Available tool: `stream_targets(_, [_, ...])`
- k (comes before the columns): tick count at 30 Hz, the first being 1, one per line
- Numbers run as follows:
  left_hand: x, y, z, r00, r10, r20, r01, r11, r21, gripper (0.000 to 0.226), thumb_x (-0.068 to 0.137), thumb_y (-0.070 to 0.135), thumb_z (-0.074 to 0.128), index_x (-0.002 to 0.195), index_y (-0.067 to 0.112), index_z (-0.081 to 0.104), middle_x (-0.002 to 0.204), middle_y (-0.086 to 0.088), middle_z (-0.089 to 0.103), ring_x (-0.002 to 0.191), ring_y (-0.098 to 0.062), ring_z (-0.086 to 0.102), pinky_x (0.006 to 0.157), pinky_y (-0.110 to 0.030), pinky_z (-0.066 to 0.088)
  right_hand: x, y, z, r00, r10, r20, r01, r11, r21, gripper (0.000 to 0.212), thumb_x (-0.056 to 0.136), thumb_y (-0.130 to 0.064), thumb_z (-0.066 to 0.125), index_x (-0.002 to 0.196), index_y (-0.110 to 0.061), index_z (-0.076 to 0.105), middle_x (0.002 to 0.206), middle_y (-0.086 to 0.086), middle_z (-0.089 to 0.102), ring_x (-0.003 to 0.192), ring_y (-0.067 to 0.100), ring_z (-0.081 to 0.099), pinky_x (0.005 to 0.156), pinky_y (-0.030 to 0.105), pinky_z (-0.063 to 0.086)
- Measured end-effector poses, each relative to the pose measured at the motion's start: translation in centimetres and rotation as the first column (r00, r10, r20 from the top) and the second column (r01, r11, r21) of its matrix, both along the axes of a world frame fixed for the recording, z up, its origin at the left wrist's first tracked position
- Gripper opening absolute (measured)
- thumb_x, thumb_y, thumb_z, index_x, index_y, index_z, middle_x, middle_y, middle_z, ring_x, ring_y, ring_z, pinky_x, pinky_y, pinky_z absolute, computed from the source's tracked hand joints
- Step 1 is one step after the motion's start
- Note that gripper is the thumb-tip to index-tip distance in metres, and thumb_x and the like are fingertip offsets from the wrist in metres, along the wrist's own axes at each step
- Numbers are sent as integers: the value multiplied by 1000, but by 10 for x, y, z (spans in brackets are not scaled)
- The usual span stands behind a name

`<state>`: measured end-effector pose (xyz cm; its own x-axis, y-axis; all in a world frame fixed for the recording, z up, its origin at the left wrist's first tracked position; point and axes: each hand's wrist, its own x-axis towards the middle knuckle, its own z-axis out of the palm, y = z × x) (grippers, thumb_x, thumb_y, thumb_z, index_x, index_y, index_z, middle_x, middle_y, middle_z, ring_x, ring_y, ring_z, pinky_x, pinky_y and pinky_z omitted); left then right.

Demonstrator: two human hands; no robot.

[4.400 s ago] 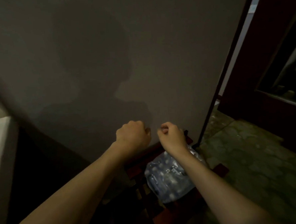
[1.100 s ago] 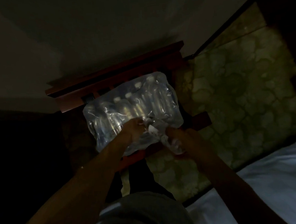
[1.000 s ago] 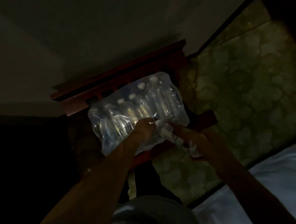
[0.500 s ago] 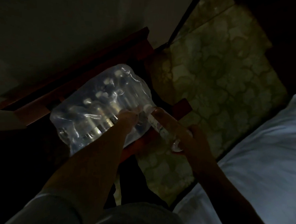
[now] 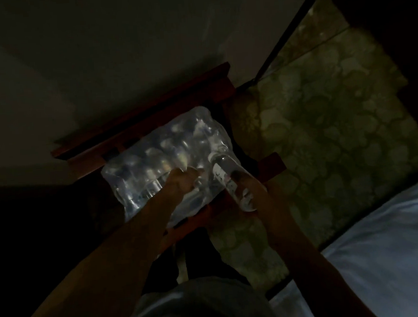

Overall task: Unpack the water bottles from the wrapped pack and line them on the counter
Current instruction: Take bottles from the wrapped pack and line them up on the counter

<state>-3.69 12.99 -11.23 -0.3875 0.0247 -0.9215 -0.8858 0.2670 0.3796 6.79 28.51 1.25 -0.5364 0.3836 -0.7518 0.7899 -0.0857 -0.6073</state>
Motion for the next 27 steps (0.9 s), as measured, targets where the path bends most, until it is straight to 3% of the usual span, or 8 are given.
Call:
stream_targets(3, [7, -17, 30, 995, 87, 58, -92, 991, 93, 29, 82, 19, 75, 107, 6, 67, 101, -8, 67, 98, -23, 59, 69, -31, 53, -3, -3, 2, 1000, 15, -14, -15, 1000, 10, 70, 68, -65, 67, 116, -15, 61, 109, 7, 68, 99, 28, 67, 86, 50, 56])
stream_targets(6, [18, -29, 62, 995, 14, 96, -27, 991, 130, 31, 85, 23, 74, 110, 7, 66, 103, -8, 64, 85, -18, 61, 72, -33, 56, -3, -8, 5, 998, -43, -45, 40, 998, -51, 50, 83, -45, 66, 116, -7, 60, 104, 8, 66, 83, 19, 67, 63, 30, 58])
stream_targets(8, [28, -38, 80, 994, -18, 112, 7, 995, 95, 30, 84, 26, 74, 103, 3, 68, 95, -10, 66, 75, -17, 62, 73, -33, 56, -3, -14, 3, 994, -112, -14, 111, 992, -59, 57, 71, -51, 73, 109, -10, 61, 101, 6, 67, 81, 18, 67, 61, 29, 54])
stream_targets(10, [38, -52, 93, 991, -2, 133, -11, 995, 99, 28, 85, 29, 73, 97, 4, 68, 91, -10, 67, 75, -18, 63, 66, -31, 56, -4, -22, 0, 978, -201, 52, 205, 975, -82, 79, 50, -61, 80, 107, -9, 60, 97, 6, 66, 84, 20, 66, 61, 30, 51])
stream_targets(15, [63, -96, 113, 990, 95, 108, -111, 983, 148, 41, 79, 33, 77, 108, 6, 66, 96, -12, 68, 76, -23, 65, 53, -26, 53, 6, -54, 15, 975, -221, 33, 223, 970, -97, 64, 72, -46, 75, 122, -10, 58, 111, 10, 65, 92, 23, 67, 58, 27, 57])
stream_targets(19, [77, -120, 137, 986, 153, 65, -164, 953, 254, 39, 76, 33, 78, 107, 9, 70, 105, -14, 71, 91, -26, 67, 66, -30, 55, 17, -88, 31, 989, -149, -16, 146, 980, -134, 67, 76, -48, 74, 129, -14, 52, 114, 7, 66, 94, 21, 69, 74, 33, 60])
stream_targets(23, [93, -141, 159, 984, 175, -14, -158, 920, 359, 31, 79, 33, 75, 102, 12, 74, 100, -8, 75, 99, -27, 68, 95, -44, 54, 24, -111, 48, 983, -147, -107, 123, 971, -206, 60, 79, -44, 73, 129, -18, 54, 122, 8, 64, 100, 25, 69, 78, 36, 61])
stream_targets(27, [104, -158, 186, 968, 233, -96, -157, 856, 492, 33, 80, 29, 75, 106, 9, 73, 110, -13, 73, 99, -23, 69, 85, -40, 57, 31, -124, 76, 950, -29, -310, -43, 974, -223, 26, 85, -39, 67, 111, -35, 66, 134, 10, 51, 114, 29, 62, 82, 36, 59])
